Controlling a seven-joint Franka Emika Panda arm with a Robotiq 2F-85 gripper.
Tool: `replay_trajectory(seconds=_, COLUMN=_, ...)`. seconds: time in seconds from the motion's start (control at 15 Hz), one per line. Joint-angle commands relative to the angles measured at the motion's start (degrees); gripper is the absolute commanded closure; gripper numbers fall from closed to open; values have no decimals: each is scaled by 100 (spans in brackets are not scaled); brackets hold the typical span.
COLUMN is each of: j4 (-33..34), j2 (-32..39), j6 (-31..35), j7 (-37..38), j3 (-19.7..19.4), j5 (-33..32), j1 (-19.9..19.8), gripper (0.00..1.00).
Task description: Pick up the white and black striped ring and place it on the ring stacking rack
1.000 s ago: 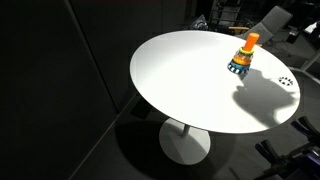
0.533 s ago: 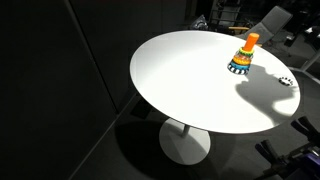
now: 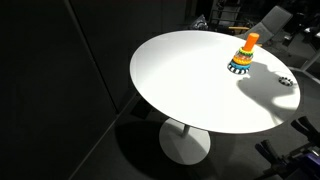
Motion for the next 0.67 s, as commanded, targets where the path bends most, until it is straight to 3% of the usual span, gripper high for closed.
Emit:
replay_trajectory(seconds=0.0, j4=24, j2=-1, j6=-30, j7=0, j3=11, j5=1, j1=-10, gripper=0)
replay_trajectory(seconds=0.6, j4=80, j2=51, j6=1, j7=-4, j3=-16, j5=-30, j1=-35, gripper=0)
